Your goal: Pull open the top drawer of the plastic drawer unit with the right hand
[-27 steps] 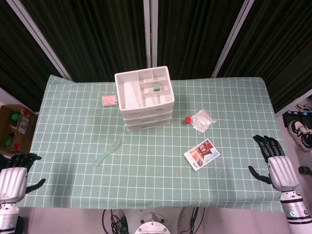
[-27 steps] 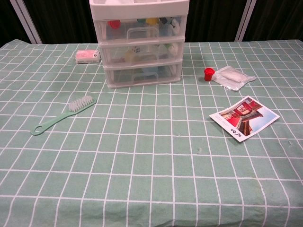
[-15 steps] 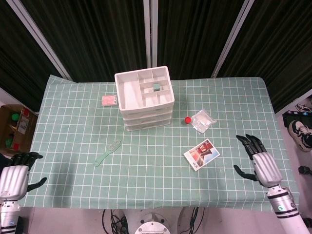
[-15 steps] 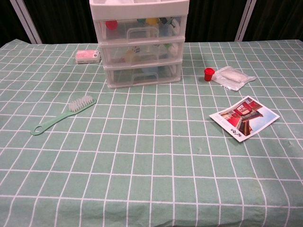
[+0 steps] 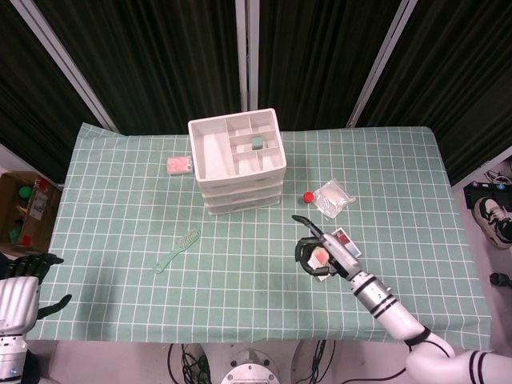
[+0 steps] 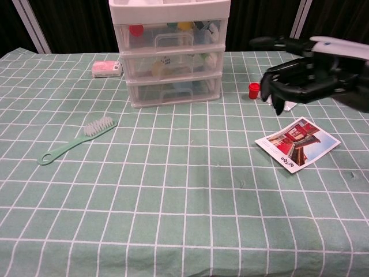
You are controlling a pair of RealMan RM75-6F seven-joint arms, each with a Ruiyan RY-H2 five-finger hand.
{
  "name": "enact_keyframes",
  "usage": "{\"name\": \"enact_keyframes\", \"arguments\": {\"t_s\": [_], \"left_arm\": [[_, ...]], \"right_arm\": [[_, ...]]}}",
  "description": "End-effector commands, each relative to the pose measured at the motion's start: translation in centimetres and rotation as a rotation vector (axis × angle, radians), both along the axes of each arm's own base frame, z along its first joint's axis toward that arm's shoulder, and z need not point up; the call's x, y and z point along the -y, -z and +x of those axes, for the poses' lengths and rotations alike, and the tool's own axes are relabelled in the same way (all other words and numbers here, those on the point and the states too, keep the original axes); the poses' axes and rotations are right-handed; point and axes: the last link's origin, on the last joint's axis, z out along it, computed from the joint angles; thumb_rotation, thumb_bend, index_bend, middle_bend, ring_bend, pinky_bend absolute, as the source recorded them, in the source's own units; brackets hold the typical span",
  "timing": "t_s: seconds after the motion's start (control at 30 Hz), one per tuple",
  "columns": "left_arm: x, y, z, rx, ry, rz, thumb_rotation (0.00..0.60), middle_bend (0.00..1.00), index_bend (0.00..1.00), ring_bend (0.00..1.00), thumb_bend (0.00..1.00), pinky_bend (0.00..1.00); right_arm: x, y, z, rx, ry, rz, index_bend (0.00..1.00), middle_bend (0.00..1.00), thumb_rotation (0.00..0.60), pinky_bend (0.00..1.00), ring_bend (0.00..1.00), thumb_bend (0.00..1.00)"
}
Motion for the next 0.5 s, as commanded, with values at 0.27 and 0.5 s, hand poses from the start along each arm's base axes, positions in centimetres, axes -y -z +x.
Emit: {"name": "enact_keyframes", "arguments": {"t_s": [0.27, 0.5], "left_arm": [[0.2, -0.3, -1.0, 0.012, -0.021, 0.008, 0.600, 0.27, 0.33, 0.21, 0.05, 0.20], [0.5, -0.4, -1.3, 0.015, -0.027, 0.017, 0.600, 0.27, 0.33, 0.21, 0.05, 0.20]], "right_arm": [[6.6, 7.2, 7.2, 0.296, 0.156, 0.255, 0.06, 0.58, 0.600, 0.54, 0.62, 0.45], [7.7, 8.2, 8.3, 0.294, 0.162, 0.255, 0.06, 0.58, 0.600, 0.54, 0.62, 0.46]]}}
